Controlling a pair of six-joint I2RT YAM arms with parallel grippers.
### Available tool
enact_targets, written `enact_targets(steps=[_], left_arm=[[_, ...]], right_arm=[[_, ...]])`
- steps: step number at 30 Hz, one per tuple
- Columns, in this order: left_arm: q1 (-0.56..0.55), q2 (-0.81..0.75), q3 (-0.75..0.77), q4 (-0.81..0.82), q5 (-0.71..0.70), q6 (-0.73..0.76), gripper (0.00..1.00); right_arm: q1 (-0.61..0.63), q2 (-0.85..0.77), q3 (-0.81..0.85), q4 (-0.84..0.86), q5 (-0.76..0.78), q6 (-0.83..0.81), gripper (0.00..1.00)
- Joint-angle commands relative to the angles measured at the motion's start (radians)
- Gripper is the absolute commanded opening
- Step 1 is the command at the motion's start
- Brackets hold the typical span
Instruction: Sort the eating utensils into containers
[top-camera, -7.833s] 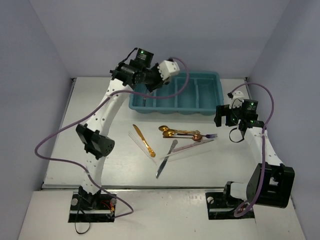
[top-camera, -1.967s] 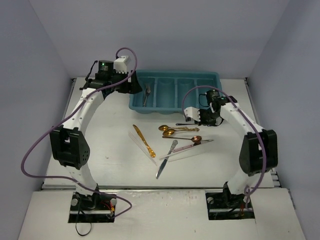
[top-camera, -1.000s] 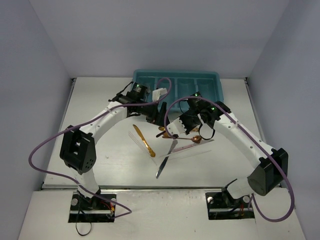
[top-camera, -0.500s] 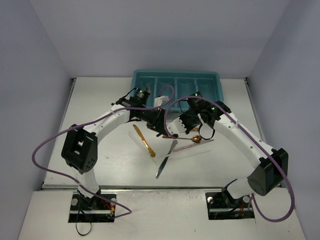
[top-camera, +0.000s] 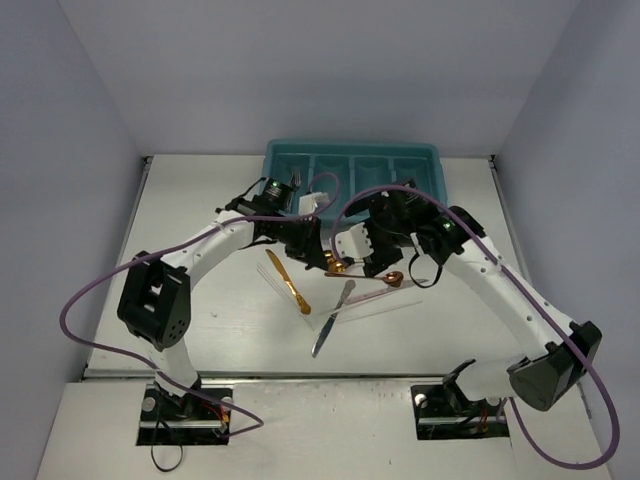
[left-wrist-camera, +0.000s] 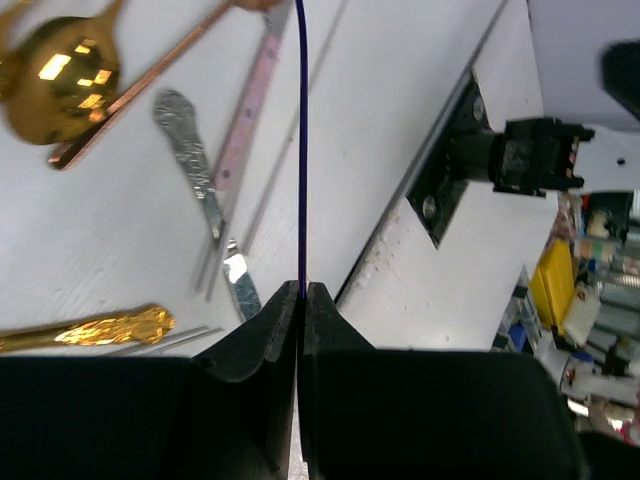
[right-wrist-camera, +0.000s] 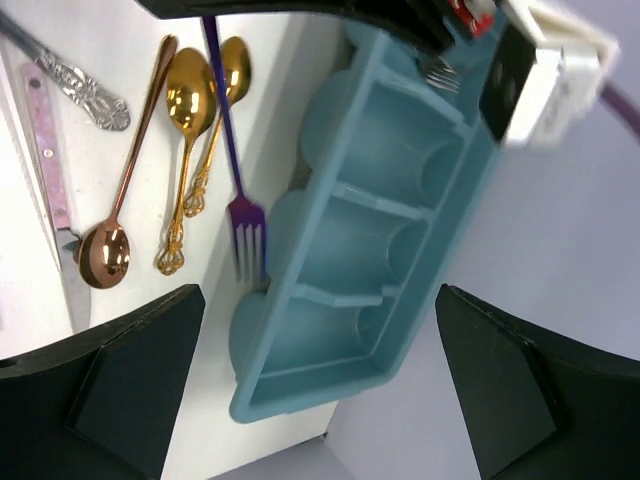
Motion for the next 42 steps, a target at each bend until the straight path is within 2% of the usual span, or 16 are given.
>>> enact_targets(steps=[1,5,10,15,20,23,29,38,42], left_arm=[[0.11,-0.127,0.054,0.069,-0.11,-0.077,0.0],[0.225,-0.165,0.08,0.108,-0.344,-0.141,0.0],[0.237,-0.178,0.102,0.165,-0.504,-0.155,0.0],[0.235,-0.079,0.221,0.081,-0.721,-0.181,0.0],[0.235,0.037,0.351,0.017,-0.841,-0.197,0.0],[0.235,0.117,0.413,0.02,-0.863,-0.196,0.0],[0.231,0.207,0.489,0.027,-0.821,-0.187,0.0],[0.211,0.246,0.449,0.093,-0.789,-0.202,0.0],[0.199,0.286,0.491,0.1,-0.776,-0.201,0.22]], right_arm=[[-0.046,-0.084,0.029,0.068,-0.017,0.154,1.0],[-0.164,-0.086,-0.006,0.096,-0.078,0.36,1.0],[-0.224,-0.09,-0.073,0.125,-0.118,0.518,1.0],[-0.25,-0.074,-0.103,0.146,-0.145,0.659,1.0],[-0.265,-0.041,-0.1,0.164,-0.144,0.757,1.0],[-0.27,-0.015,-0.082,0.165,-0.143,0.815,1.0],[-0.276,0.002,-0.092,0.176,-0.149,0.846,1.0],[-0.285,0.028,-0.123,0.197,-0.148,0.877,1.0],[-0.287,0.056,-0.113,0.206,-0.161,0.931,1.0]])
